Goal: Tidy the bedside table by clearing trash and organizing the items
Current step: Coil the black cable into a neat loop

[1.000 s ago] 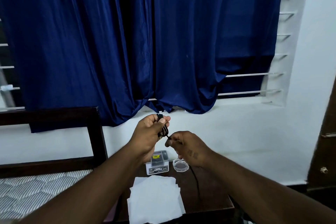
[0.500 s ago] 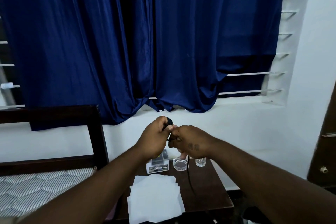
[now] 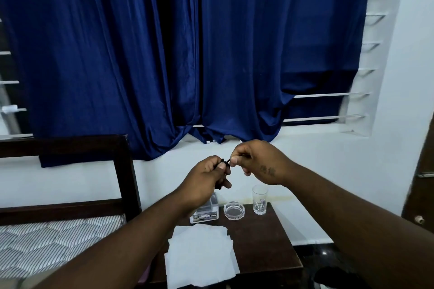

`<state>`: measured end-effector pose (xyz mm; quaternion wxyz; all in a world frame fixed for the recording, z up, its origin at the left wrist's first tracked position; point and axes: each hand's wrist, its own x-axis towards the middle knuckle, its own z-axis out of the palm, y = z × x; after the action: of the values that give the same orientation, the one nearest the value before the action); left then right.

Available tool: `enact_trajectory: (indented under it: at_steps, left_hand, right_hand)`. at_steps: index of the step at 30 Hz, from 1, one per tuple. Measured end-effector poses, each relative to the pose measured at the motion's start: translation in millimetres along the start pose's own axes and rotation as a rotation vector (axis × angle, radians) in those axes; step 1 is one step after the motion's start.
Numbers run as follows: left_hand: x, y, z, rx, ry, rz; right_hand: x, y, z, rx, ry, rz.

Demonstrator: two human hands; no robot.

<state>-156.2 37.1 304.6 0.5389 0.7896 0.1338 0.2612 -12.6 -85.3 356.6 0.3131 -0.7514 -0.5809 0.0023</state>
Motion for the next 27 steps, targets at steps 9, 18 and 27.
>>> enact_trajectory:
  at_steps: [9,18,27]
  left_hand:
    - [-3.2,2.1,0.5,-0.217,-0.010,-0.030]
    - [-0.7,4.9,3.9,-0.447,0.041,-0.029]
    - [4.5,5.0,8.6,-0.462,0.189,-0.016]
  right_hand:
    - [-5.8,20.2,26.4,0.375,0.165,0.030]
    - [-14.5,10.7,48.9,0.762,0.045,0.042]
    - [-14.8,5.1,63.2,0.897,0.170,0.154]
